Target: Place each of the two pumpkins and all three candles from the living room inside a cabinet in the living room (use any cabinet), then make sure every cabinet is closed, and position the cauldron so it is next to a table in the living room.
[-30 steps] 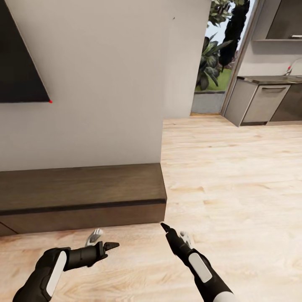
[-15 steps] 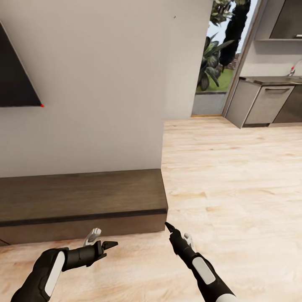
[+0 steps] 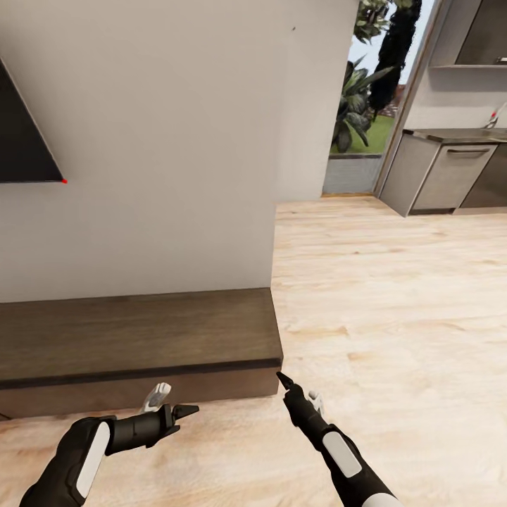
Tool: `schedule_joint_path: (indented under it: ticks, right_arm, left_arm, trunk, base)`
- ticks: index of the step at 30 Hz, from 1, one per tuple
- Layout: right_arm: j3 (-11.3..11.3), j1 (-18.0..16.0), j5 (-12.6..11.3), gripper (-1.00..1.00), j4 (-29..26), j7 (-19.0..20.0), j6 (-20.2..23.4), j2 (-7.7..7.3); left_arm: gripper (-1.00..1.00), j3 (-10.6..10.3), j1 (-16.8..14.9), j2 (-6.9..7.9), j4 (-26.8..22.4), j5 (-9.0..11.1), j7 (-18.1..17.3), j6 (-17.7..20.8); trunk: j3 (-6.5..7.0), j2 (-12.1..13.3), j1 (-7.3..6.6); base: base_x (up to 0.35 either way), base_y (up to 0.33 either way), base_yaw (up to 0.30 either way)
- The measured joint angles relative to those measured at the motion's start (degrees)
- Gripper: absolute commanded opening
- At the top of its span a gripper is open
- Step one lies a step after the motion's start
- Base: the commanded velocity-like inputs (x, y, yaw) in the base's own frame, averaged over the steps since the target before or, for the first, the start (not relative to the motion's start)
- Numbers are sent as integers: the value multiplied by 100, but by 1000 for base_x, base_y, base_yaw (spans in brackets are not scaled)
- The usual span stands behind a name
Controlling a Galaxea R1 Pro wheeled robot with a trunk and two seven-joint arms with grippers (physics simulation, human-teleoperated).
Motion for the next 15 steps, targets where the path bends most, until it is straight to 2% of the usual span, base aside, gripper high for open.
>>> schedule_joint_path:
  ticks: [5, 15]
  right_arm:
    - [0, 0, -1, 100, 0, 79, 7, 0]
    - [6, 4, 15, 100, -29, 203, -14, 5]
  left_arm:
    - [100, 7, 0, 8, 2, 4, -2, 8]
    - [100, 24, 0, 27, -2, 2, -2, 28]
  trunk:
    - [0, 0, 0]
    - [-179, -400, 219]
  base:
    - [4, 0, 0]
    - [0, 0, 0]
